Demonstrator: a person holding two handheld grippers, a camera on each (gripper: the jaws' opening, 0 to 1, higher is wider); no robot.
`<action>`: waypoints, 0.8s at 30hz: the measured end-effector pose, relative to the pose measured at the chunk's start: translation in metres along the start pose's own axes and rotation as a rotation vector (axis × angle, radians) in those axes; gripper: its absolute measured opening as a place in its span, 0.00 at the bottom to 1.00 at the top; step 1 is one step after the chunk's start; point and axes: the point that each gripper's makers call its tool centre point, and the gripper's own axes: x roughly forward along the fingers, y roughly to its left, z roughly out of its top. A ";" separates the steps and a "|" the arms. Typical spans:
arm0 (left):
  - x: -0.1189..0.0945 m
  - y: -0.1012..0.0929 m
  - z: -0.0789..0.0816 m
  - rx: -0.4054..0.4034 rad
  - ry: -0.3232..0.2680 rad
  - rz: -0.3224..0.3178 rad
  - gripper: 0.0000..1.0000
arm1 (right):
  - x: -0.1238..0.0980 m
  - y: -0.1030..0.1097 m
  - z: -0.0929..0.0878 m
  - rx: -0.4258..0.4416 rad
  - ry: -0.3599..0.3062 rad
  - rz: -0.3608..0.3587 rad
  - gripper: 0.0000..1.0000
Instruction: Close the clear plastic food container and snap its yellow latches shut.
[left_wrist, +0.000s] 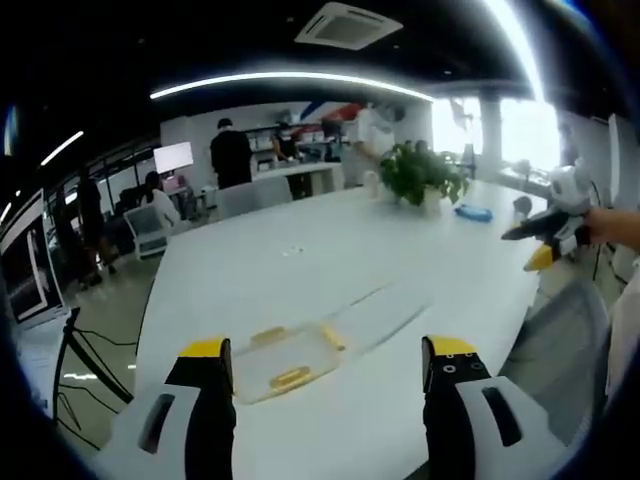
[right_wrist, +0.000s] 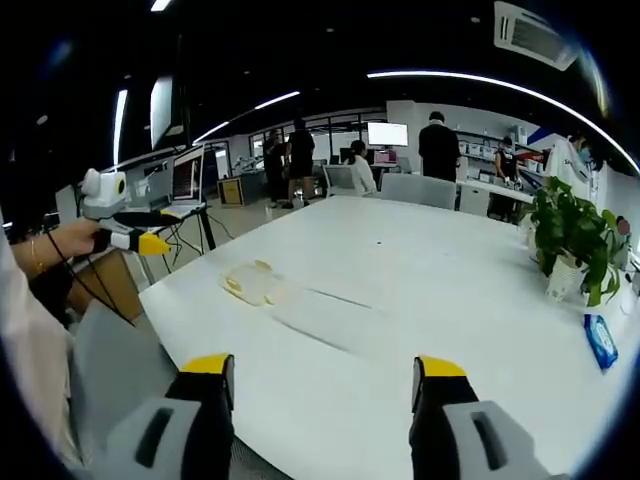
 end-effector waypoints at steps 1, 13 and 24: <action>0.000 0.000 0.000 -0.001 0.000 0.000 0.75 | 0.000 0.000 0.000 -0.001 0.001 0.001 0.72; 0.001 0.002 -0.004 -0.005 0.010 0.005 0.73 | 0.007 0.002 -0.002 -0.015 0.016 0.015 0.70; 0.002 0.002 -0.011 0.018 0.038 0.002 0.72 | 0.012 0.006 -0.004 -0.028 0.032 0.027 0.69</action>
